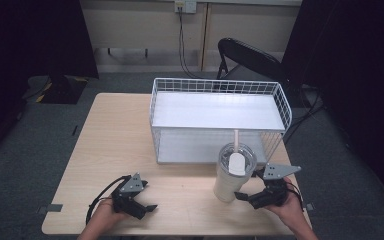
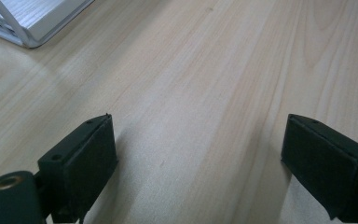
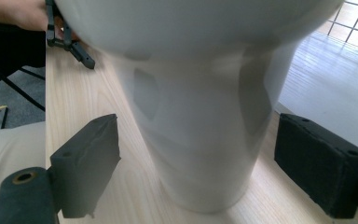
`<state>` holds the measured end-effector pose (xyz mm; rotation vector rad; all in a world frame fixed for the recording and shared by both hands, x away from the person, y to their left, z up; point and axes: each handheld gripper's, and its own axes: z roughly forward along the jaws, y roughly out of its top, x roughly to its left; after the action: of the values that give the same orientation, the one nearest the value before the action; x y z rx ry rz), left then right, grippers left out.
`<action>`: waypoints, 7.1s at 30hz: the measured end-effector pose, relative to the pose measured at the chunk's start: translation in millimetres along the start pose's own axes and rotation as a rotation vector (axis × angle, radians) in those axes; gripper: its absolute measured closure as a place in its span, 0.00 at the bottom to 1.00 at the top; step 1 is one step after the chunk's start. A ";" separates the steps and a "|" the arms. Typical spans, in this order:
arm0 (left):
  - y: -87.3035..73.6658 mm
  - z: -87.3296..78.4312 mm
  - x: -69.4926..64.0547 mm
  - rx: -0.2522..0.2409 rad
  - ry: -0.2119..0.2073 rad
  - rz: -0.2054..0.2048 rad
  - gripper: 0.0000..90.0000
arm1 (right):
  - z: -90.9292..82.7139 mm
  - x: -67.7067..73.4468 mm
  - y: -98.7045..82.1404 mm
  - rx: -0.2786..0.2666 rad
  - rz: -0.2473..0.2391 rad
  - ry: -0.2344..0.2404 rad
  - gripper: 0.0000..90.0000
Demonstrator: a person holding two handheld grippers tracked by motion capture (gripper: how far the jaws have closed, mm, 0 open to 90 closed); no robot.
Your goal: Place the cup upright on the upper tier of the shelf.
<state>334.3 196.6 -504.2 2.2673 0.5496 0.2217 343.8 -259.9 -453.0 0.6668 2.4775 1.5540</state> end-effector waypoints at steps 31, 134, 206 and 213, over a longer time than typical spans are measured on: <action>0.0 0.2 -0.3 -0.002 -0.001 -0.003 0.10 | 22.0 1.9 -4.1 -0.081 0.045 -0.034 0.10; 0.2 0.9 -0.7 0.000 -0.006 -0.001 0.08 | -31.9 -3.0 73.3 -0.242 -0.058 -0.123 0.12; 0.0 0.8 -0.4 0.002 -0.007 0.003 0.08 | -54.8 -22.4 189.6 -0.219 -0.026 -0.136 0.12; 0.1 0.7 -0.5 0.002 -0.006 0.004 0.08 | -55.9 -26.1 200.3 -0.222 -0.027 -0.156 0.12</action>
<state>334.1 195.8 -504.6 2.2700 0.5426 0.2164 406.2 -243.7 -253.6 0.6862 2.1542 1.6653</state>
